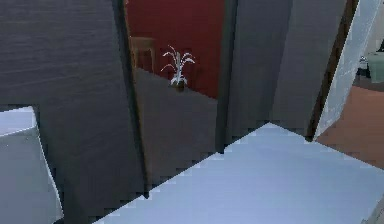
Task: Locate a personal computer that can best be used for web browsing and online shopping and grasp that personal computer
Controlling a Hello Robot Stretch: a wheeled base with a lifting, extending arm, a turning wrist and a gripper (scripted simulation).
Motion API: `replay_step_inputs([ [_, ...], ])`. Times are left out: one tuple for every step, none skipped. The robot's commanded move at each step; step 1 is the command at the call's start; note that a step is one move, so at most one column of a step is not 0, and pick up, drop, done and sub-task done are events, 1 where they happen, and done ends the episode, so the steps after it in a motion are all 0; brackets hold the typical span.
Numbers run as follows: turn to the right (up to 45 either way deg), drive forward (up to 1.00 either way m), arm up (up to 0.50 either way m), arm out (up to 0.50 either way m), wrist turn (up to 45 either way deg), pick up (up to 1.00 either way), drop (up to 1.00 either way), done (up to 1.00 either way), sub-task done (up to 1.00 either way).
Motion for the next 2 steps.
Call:
replay_step_inputs([
  [0.0, 1.0, 0.0, 0.0, 0.0, 0.0, 0.0, 0.0, 0.0],
  [-3.0, 0.0, 0.0, 0.0, 0.0, 0.0, 0.0, 0.0, 0.0],
])
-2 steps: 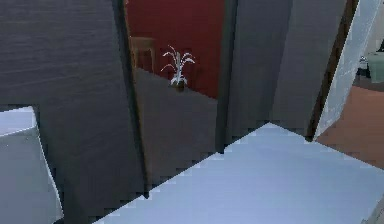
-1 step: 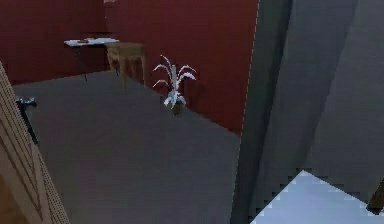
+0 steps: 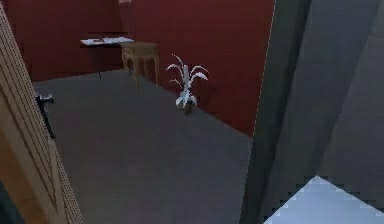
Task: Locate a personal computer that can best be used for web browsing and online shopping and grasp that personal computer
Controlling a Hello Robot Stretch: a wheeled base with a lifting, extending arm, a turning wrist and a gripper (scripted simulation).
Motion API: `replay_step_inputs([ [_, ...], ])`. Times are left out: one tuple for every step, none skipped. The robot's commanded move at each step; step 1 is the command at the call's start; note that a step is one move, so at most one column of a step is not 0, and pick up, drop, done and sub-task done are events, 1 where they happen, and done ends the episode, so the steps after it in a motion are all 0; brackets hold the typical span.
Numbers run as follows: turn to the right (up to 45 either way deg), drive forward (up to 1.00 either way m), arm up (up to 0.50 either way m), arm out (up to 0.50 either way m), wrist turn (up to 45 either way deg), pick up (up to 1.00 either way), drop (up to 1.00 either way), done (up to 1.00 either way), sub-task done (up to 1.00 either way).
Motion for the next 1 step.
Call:
replay_step_inputs([
  [0.0, 0.4, 0.0, 0.0, 0.0, 0.0, 0.0, 0.0, 0.0],
])
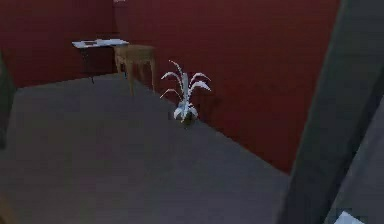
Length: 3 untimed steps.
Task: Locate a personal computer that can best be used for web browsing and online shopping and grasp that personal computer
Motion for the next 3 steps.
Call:
replay_step_inputs([
  [-30.0, 0.0, 0.0, 0.0, 0.0, 0.0, 0.0, 0.0, 0.0],
  [0.0, 1.0, 0.0, 0.0, 0.0, 0.0, 0.0, 0.0, 0.0],
  [-6.0, 0.0, 0.0, 0.0, 0.0, 0.0, 0.0, 0.0, 0.0],
])
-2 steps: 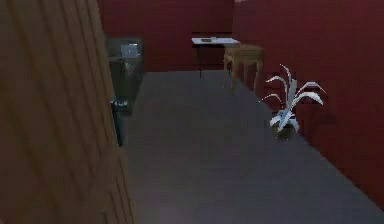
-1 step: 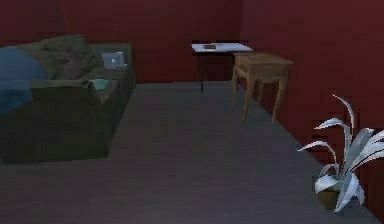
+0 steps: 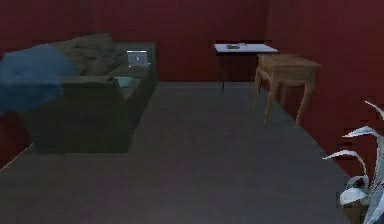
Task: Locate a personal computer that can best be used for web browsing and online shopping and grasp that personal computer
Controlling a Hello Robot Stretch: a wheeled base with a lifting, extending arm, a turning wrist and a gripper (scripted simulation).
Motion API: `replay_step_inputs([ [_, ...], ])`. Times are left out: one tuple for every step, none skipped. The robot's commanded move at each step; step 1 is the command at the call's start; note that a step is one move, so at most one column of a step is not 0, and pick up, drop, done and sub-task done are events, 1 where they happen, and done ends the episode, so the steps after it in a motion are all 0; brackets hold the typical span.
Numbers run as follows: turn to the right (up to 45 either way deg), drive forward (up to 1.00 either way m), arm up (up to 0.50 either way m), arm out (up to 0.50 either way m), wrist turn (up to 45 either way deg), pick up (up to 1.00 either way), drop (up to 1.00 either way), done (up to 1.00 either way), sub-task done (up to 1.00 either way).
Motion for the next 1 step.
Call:
replay_step_inputs([
  [0.0, 0.2, 0.0, 0.0, 0.0, 0.0, 0.0, 0.0, 0.0],
])
